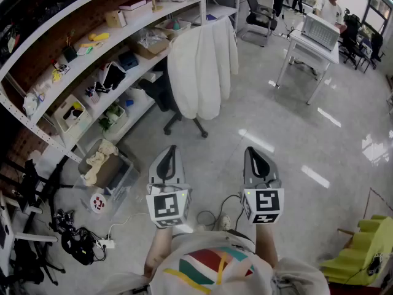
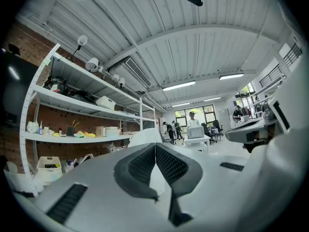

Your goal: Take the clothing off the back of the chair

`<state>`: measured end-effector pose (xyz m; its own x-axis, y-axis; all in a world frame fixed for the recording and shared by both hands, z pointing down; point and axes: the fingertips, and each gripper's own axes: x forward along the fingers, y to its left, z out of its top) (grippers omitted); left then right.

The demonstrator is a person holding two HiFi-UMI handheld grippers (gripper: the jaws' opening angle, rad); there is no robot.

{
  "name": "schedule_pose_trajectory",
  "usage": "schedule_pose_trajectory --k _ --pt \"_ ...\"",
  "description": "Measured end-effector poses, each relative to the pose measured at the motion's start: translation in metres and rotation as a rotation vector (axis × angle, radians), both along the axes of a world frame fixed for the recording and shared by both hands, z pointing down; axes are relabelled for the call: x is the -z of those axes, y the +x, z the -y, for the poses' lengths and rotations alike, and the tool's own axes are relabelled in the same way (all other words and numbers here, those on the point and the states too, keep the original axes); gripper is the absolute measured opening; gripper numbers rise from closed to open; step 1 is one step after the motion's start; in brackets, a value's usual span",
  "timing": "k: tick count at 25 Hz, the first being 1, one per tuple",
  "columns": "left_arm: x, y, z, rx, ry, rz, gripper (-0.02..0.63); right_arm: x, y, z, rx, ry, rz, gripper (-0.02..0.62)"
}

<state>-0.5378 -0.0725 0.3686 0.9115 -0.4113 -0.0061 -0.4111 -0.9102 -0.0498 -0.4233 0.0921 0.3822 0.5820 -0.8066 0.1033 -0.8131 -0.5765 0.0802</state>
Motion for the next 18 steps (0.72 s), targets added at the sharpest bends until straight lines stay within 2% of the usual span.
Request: schedule_pose_trajectory --k 11,18 --pt "-0.005 0.014 -0.007 0.026 -0.01 0.026 0.014 -0.007 0.027 -0.014 -0.014 -0.042 -0.014 0.003" --pt "-0.015 0.044 -0.021 0.058 -0.005 0.032 0.014 -0.015 0.06 -0.031 0.012 0.001 0.022 0.005"
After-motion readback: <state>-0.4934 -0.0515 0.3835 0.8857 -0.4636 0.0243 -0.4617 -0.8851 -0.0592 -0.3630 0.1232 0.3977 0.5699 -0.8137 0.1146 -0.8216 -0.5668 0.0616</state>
